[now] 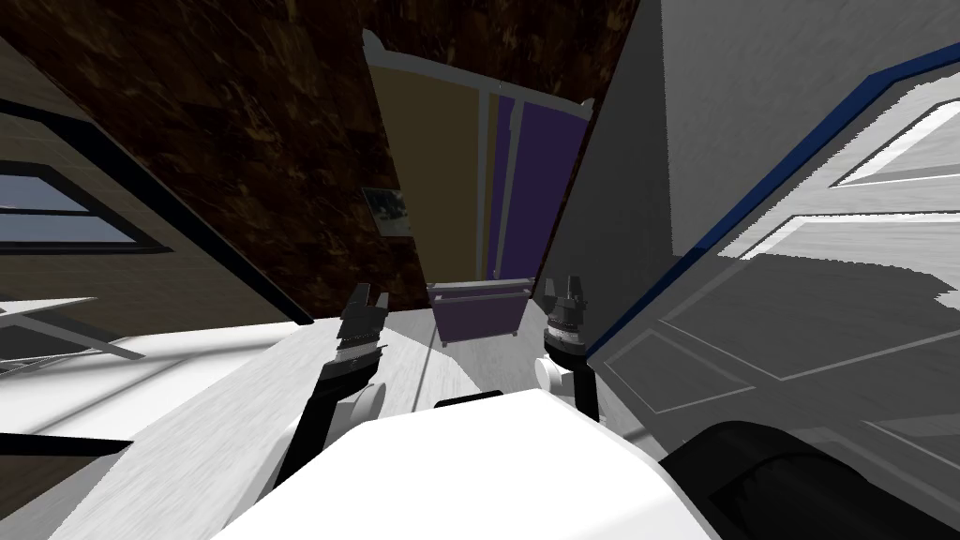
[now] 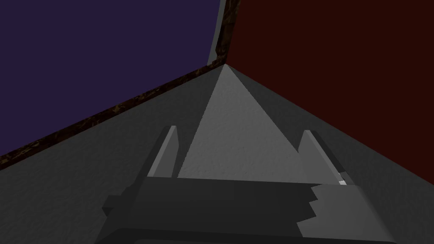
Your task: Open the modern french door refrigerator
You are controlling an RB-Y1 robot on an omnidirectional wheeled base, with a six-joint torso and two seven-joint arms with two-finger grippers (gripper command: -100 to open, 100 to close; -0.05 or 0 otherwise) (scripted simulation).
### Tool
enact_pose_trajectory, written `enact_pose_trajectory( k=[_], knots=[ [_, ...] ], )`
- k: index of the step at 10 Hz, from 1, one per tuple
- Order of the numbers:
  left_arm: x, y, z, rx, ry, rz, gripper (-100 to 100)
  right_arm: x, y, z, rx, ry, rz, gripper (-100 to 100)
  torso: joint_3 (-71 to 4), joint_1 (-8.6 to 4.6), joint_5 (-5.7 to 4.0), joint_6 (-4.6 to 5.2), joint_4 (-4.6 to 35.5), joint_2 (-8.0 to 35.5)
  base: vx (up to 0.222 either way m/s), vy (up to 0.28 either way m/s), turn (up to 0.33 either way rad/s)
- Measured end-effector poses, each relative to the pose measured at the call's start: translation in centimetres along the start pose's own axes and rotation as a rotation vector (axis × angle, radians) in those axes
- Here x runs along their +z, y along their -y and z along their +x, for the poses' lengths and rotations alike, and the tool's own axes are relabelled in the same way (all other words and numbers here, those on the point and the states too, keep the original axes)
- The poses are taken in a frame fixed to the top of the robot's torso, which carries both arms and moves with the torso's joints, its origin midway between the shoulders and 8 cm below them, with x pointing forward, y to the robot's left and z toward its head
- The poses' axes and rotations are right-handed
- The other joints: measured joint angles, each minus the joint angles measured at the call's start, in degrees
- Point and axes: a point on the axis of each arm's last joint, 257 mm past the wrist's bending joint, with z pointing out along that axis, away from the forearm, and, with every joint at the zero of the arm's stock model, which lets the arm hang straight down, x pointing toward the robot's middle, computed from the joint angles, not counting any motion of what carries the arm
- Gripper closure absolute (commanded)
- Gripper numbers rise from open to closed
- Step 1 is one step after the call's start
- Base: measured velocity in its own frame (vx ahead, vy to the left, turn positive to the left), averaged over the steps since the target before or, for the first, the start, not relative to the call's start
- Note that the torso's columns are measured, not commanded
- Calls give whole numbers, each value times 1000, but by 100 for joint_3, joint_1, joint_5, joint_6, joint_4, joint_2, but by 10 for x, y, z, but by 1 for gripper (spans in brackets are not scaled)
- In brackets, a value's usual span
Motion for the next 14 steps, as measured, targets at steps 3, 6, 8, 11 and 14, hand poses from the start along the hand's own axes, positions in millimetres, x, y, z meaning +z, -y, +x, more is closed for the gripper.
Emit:
enact_pose_trajectory(
  k=[3, 6, 8, 11, 14],
  knots=[
    [0, 0, 0, 0, 0, 0, 0, 0, 0, 0, 0, 0, 0, 0, -2014, 0, 0, 0, 1006, 1003, 0, 0, 0],
    [0, 0, 0, 0, 0, 0, 0, 0, 0, 0, 0, 0, 0, 0, -4536, 0, 0, 0, 2268, 2269, 0, 0, 0],
    [0, 0, 0, 0, 0, 0, 0, 0, 0, 0, 0, 0, 0, 0, -6227, 0, 0, 0, 3114, 3116, 0, 0, 0],
    [0, 0, 0, 0, 0, 0, 0, 0, 2, 3, -15, -21, 2, -100, -8318, 4, 1, 0, 4147, 4147, 32, 17, -18],
    [0, 0, 0, 0, 0, 0, 0, -4, 13, 12, -113, -102, 9, -100, -8466, 7, 2, 0, 4222, 4210, 110, 60, -49]
  ],
)
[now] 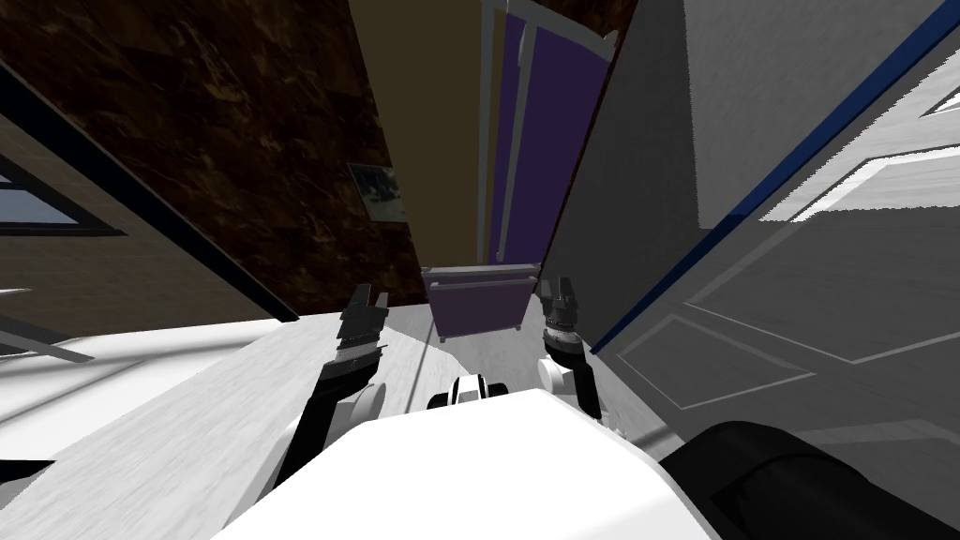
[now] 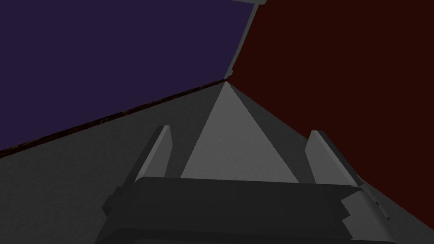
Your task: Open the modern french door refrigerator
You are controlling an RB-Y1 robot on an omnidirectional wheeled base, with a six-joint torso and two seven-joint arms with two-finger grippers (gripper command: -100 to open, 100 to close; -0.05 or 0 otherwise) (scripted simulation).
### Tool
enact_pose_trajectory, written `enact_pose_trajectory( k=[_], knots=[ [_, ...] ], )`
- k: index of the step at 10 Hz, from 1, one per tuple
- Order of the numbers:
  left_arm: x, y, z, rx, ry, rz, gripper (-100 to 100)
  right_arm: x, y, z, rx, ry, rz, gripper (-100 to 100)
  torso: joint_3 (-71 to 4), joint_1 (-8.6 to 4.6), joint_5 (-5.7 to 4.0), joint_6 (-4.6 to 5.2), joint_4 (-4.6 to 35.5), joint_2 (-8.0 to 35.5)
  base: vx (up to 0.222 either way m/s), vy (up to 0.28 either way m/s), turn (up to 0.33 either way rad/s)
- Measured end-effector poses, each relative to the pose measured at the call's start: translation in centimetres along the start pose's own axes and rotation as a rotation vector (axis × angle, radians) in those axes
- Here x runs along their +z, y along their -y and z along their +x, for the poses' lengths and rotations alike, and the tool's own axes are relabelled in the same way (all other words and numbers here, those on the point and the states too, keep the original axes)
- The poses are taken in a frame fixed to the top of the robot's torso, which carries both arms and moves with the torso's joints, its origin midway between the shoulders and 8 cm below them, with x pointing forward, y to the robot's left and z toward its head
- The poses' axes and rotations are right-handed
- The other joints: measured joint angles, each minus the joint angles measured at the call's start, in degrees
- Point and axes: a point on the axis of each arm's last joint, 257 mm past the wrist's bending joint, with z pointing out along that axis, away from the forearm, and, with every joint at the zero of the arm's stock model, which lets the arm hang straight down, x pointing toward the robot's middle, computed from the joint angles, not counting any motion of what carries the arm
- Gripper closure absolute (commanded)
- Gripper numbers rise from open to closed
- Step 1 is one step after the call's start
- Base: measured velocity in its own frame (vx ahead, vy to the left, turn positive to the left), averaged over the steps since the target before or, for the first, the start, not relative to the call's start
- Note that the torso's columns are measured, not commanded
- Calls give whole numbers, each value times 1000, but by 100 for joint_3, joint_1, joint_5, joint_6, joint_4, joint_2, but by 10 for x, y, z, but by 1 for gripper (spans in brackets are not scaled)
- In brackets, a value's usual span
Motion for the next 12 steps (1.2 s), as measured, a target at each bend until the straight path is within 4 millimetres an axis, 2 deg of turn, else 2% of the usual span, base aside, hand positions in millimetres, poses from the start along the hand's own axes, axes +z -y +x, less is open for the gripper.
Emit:
enact_pose_trajectory(
  k=[12],
  knots=[
    [0, 0, 0, 0, 0, 0, 0, -24, 48, 17, -415, -158, 15, -100, 10, -8, -2, -1, 7, 19, 95, 57, -41]
  ],
)
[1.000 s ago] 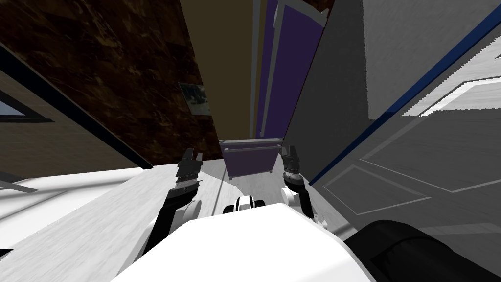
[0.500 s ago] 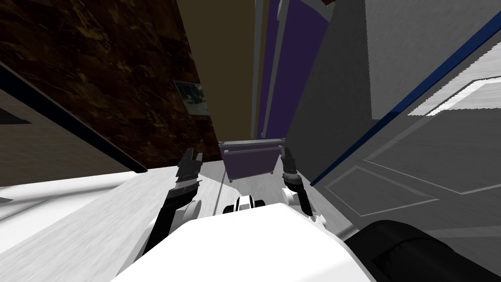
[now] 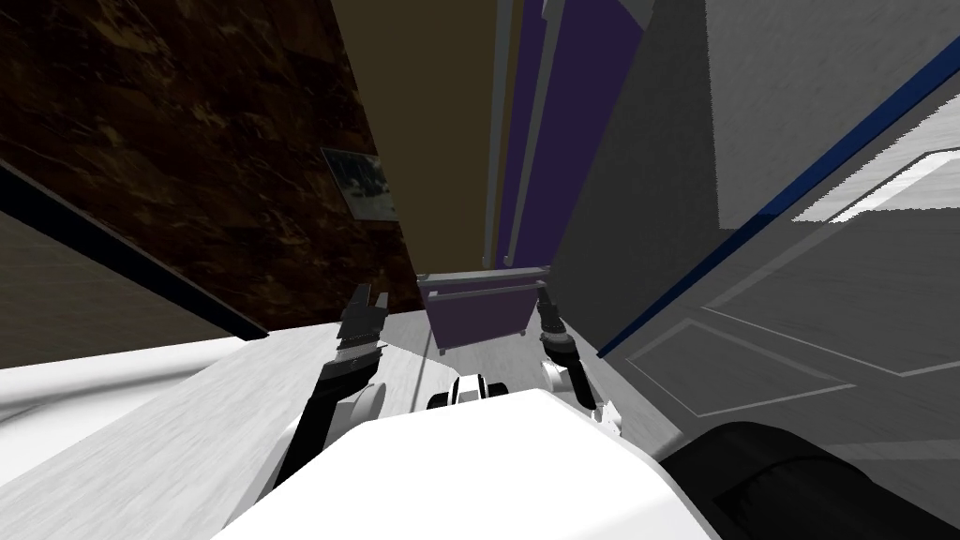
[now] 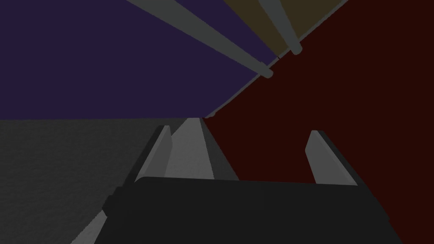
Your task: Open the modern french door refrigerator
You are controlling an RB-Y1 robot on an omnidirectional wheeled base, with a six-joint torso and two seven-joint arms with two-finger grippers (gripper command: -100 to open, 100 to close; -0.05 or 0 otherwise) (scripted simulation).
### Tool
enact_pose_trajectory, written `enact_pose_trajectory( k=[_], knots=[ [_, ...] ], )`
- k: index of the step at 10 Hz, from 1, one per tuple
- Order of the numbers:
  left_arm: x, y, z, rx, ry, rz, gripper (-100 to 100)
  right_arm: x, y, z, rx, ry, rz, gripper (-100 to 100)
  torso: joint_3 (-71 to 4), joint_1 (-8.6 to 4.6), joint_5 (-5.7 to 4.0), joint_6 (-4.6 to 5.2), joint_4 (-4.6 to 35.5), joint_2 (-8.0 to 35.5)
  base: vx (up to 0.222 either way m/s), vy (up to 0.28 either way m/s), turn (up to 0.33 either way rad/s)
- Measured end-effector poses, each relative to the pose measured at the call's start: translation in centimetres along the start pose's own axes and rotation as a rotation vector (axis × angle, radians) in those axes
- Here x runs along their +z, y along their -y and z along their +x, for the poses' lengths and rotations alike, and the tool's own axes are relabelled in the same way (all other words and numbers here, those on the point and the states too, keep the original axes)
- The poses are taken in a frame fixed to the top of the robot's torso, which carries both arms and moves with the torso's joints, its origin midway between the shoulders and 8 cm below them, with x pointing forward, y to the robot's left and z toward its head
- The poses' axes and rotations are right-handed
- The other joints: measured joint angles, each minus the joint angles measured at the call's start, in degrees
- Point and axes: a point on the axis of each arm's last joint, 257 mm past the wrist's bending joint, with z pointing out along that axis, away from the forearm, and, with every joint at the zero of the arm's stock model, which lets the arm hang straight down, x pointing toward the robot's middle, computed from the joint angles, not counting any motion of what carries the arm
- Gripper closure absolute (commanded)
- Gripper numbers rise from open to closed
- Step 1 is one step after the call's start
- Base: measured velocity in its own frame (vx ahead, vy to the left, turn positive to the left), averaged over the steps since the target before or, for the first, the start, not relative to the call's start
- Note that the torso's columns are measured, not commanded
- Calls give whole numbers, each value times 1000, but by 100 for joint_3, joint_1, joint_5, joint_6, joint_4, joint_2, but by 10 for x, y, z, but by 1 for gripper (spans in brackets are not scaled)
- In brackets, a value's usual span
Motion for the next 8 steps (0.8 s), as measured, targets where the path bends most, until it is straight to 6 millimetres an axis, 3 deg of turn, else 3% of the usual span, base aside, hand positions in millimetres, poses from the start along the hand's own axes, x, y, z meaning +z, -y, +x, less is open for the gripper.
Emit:
enact_pose_trajectory(
  k=[8],
  knots=[
    [0, 0, 0, 0, 0, 0, 0, -15, 27, 19, -264, -69, 3, -100, -6, 7, 2, -1, -3, -10, 74, 50, -31]
  ],
)
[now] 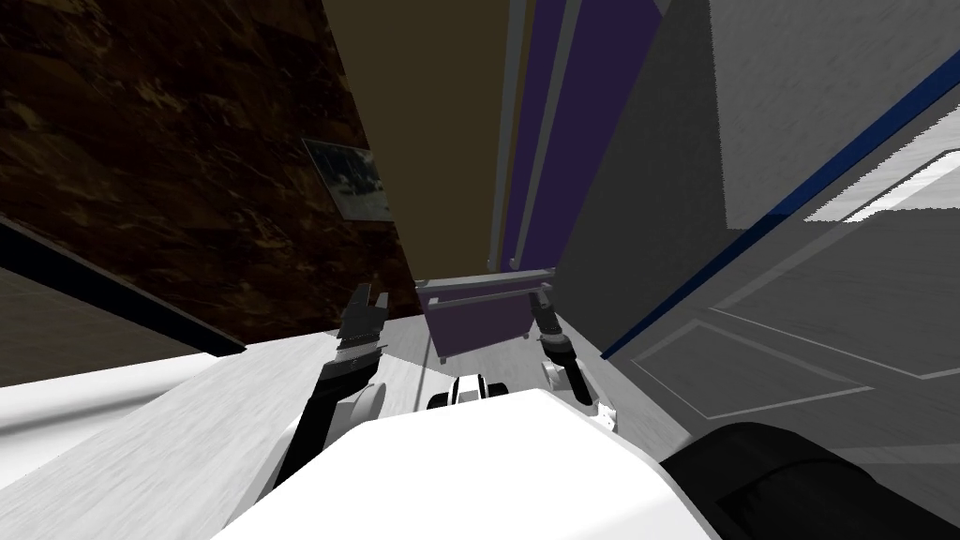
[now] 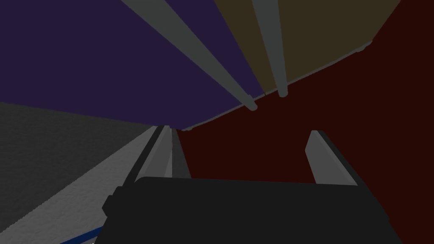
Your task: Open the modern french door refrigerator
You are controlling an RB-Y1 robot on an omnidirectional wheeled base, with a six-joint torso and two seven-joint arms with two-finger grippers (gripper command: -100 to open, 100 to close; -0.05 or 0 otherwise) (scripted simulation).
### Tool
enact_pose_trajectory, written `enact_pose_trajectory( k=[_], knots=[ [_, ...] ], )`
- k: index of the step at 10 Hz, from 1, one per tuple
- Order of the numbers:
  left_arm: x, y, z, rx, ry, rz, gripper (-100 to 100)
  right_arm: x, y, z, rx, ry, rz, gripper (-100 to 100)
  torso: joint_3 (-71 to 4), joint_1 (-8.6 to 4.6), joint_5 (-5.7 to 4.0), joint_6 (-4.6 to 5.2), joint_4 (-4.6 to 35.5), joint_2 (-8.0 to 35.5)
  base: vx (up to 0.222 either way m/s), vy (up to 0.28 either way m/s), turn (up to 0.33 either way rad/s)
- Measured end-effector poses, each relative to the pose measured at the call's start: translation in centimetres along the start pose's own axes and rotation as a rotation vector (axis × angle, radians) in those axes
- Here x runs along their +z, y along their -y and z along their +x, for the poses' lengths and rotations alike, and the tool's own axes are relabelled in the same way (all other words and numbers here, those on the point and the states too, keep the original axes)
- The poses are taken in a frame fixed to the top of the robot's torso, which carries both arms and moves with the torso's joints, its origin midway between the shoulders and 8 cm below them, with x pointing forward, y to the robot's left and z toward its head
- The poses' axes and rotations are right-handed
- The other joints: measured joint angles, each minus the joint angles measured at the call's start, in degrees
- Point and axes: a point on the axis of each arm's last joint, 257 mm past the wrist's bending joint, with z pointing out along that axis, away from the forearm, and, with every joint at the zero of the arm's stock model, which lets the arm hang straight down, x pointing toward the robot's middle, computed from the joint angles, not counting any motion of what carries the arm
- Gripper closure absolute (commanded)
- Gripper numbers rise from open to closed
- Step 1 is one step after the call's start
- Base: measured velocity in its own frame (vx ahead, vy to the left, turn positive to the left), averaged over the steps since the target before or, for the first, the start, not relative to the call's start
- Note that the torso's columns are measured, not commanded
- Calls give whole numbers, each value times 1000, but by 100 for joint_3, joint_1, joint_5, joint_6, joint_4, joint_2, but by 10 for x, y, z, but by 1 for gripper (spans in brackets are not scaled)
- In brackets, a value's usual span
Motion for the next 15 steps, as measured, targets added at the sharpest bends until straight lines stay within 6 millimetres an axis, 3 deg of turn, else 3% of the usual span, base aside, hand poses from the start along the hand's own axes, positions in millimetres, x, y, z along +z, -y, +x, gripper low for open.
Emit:
enact_pose_trajectory(
  k=[15],
  knots=[
    [0, 0, 0, 0, 0, 0, 0, -30, 36, 45, -458, -112, -22, -100, 3, -2, -1, 0, 2, 5, 65, 54, -36]
  ],
)
